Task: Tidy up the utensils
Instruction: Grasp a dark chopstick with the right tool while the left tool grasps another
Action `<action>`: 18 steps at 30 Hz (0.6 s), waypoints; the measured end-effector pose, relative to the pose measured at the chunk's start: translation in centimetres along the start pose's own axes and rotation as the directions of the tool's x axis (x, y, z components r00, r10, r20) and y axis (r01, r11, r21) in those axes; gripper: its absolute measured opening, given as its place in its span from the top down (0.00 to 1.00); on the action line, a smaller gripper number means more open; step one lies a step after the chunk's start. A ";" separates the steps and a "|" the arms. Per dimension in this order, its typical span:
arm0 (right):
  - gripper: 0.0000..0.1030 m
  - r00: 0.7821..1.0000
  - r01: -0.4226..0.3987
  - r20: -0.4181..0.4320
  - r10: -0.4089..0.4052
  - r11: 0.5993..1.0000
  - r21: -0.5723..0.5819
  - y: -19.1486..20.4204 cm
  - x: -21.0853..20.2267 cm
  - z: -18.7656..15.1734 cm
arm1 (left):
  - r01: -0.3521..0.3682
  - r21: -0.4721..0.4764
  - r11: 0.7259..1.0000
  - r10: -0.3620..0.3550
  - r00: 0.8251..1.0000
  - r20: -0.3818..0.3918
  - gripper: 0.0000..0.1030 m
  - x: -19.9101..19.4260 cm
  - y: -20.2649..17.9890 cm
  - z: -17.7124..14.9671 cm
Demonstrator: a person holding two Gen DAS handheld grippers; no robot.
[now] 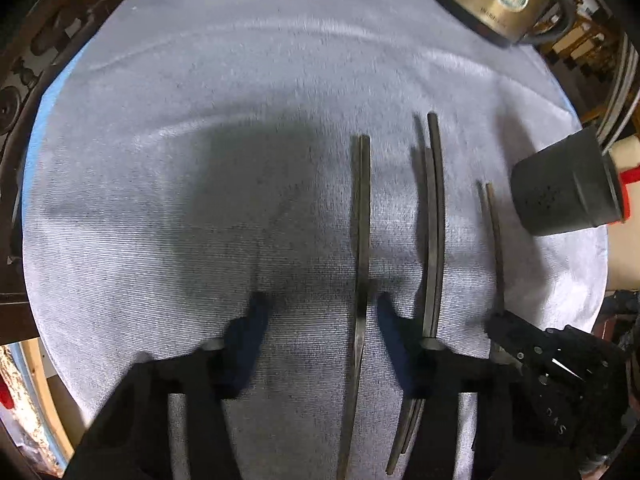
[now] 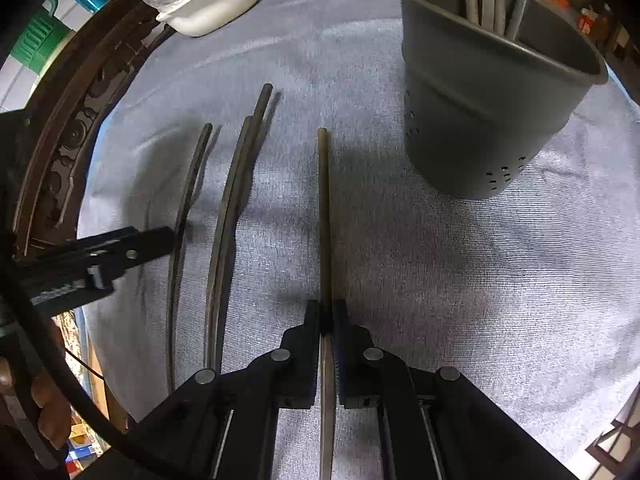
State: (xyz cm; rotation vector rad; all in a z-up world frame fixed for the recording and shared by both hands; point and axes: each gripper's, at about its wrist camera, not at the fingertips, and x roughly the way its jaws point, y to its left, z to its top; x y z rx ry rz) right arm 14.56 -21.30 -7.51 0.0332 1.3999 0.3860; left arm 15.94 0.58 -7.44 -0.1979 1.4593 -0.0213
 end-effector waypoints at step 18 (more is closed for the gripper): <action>0.91 0.985 0.038 -0.167 -0.049 0.997 -0.066 0.0 0.7 2.6 | 0.020 0.150 0.988 0.000 0.991 -0.137 0.82 1.1 0.2 0.9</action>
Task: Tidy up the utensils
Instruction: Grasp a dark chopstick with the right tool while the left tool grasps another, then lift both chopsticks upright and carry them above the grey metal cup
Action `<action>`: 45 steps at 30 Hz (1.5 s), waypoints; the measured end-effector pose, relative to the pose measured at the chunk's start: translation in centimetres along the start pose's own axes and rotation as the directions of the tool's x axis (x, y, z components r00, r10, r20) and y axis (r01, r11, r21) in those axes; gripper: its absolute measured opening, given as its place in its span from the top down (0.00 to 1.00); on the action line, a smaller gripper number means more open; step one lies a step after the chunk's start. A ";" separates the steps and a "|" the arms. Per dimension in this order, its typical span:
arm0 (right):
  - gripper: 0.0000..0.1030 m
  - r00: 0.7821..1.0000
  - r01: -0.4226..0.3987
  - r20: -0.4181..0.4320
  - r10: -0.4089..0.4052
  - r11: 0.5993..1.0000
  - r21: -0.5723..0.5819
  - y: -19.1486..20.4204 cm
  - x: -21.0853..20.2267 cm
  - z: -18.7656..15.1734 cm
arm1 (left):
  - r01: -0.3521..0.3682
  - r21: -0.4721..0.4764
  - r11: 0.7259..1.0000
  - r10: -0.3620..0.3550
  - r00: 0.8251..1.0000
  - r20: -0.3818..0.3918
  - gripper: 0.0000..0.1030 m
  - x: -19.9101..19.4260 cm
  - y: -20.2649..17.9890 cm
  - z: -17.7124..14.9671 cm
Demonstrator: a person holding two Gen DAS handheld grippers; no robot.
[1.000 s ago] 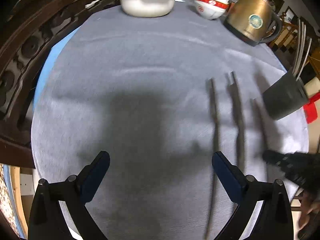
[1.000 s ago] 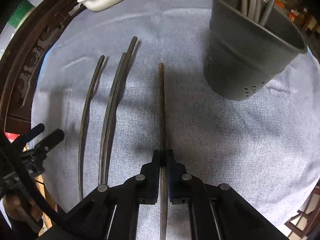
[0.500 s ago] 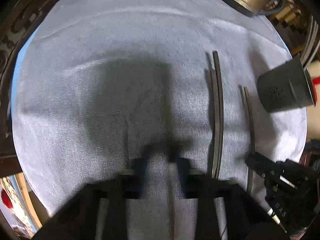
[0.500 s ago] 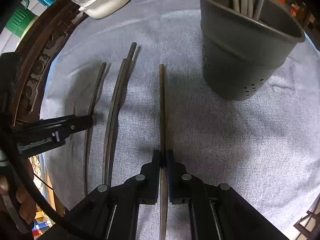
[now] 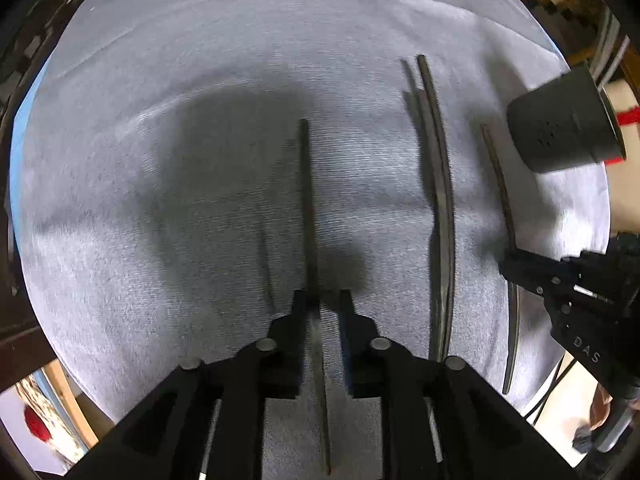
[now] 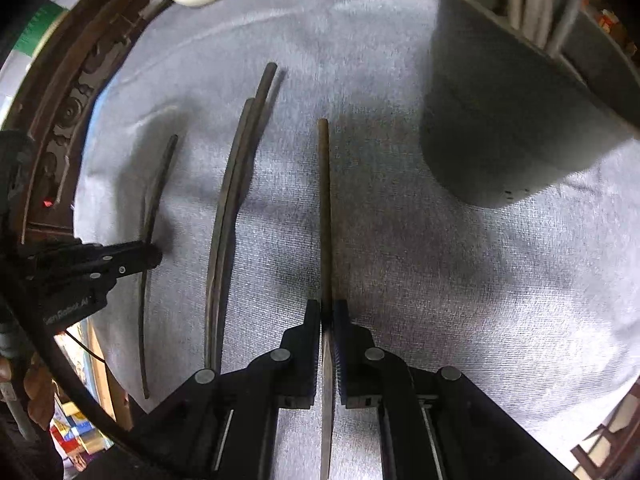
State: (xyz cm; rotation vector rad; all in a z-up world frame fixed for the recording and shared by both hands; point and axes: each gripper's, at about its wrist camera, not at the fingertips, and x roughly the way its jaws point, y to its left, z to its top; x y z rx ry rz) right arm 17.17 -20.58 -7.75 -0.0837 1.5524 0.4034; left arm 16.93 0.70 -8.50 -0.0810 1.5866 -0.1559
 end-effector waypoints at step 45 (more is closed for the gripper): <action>0.94 0.989 0.137 -0.055 -0.137 0.991 -0.006 3.9 0.6 5.5 | 0.043 -0.025 0.999 -0.043 0.999 -0.006 0.95 -0.6 0.4 3.4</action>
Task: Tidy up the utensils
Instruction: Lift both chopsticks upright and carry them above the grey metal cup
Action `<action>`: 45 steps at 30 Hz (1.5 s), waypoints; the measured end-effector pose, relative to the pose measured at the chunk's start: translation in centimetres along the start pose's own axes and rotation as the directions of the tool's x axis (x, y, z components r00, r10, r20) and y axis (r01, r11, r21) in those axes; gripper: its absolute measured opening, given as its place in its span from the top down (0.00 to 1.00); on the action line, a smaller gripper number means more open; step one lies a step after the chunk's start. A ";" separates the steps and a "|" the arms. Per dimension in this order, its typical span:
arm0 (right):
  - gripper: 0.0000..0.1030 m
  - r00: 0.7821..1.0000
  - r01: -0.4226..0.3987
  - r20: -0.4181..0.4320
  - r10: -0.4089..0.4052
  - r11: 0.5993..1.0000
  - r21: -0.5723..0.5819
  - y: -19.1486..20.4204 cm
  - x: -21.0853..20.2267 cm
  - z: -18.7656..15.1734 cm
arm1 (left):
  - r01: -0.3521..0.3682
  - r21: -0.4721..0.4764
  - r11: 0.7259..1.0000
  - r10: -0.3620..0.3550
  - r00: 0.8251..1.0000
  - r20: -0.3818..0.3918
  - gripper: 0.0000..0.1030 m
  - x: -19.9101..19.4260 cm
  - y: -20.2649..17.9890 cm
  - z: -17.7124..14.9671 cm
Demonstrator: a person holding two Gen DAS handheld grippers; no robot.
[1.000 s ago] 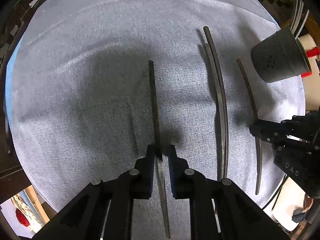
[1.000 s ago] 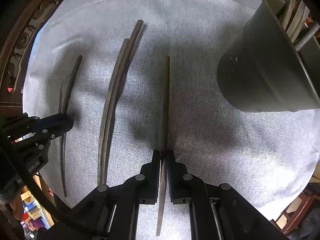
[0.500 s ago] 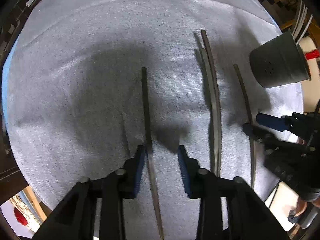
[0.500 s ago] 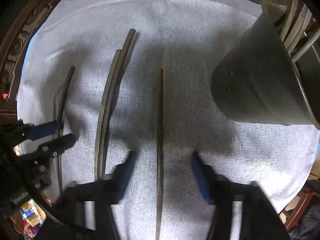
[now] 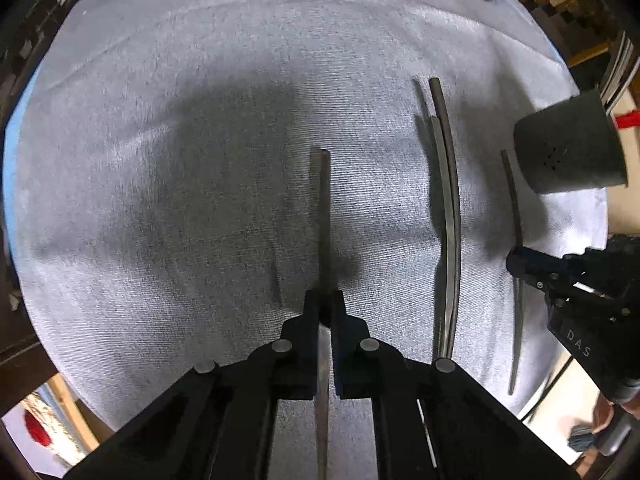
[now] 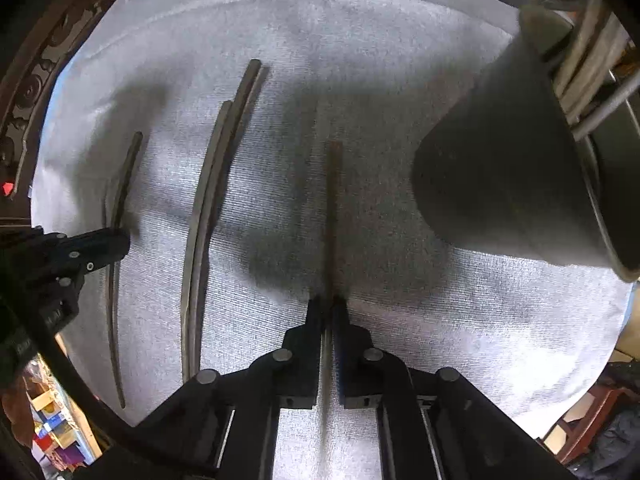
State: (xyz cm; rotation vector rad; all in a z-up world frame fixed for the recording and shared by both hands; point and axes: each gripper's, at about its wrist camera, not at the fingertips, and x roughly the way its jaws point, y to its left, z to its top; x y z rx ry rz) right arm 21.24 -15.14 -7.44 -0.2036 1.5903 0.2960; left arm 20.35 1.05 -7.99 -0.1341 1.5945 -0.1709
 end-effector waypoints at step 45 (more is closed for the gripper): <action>0.94 0.474 -0.009 0.850 -0.229 0.964 0.265 -2.7 -11.7 -15.8 | -0.021 -0.092 0.996 0.091 0.491 0.866 0.94 -11.9 1.4 -12.9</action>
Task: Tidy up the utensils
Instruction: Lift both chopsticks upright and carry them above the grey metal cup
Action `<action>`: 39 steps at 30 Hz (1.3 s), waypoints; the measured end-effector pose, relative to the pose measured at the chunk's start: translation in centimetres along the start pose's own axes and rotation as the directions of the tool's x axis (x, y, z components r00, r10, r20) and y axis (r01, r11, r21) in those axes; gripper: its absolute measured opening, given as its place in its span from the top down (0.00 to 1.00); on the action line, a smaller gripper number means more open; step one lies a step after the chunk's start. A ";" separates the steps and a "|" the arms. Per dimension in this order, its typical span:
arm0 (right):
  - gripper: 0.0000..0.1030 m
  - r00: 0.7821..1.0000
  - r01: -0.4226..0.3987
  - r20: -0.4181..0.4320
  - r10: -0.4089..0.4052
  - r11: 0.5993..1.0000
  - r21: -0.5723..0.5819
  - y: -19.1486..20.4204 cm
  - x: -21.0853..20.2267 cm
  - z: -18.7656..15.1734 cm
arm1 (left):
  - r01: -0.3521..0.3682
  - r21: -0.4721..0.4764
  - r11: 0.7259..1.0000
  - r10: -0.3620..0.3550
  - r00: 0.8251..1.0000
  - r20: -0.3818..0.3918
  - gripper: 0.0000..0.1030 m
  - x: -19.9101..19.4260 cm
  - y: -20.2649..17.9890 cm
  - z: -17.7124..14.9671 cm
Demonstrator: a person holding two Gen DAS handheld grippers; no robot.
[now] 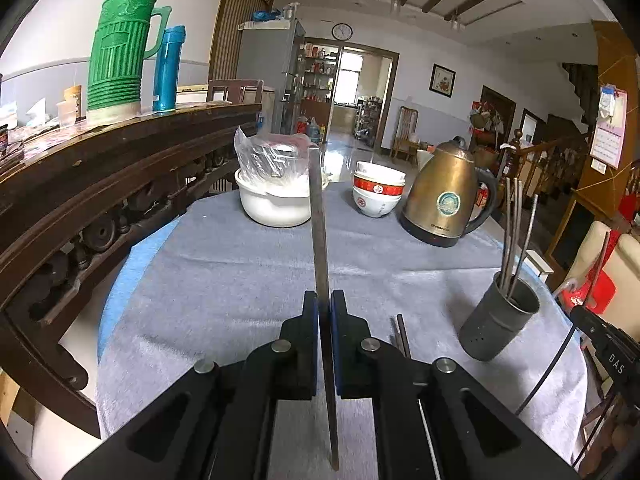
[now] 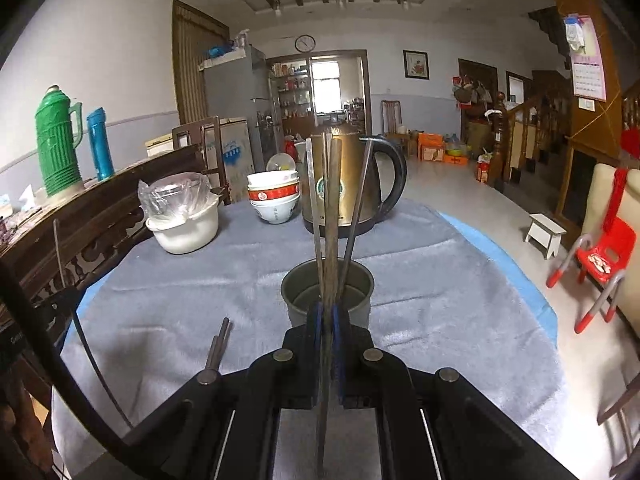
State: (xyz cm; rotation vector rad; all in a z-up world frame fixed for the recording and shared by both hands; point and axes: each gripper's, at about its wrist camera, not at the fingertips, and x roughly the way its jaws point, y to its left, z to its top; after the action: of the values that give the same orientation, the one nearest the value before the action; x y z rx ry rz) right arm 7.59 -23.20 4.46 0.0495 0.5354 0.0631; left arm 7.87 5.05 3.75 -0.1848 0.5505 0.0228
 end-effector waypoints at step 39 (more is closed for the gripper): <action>0.95 0.996 -0.064 0.080 0.049 0.977 0.205 -4.3 -7.1 0.0 | 0.082 -0.081 0.993 -0.077 0.995 0.058 0.95 -5.6 0.3 0.5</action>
State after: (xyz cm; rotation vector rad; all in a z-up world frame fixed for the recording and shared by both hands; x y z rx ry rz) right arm 1.68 -27.98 7.82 0.2704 0.4641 0.0604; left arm 3.30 5.58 7.06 -0.2861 0.4872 -0.0268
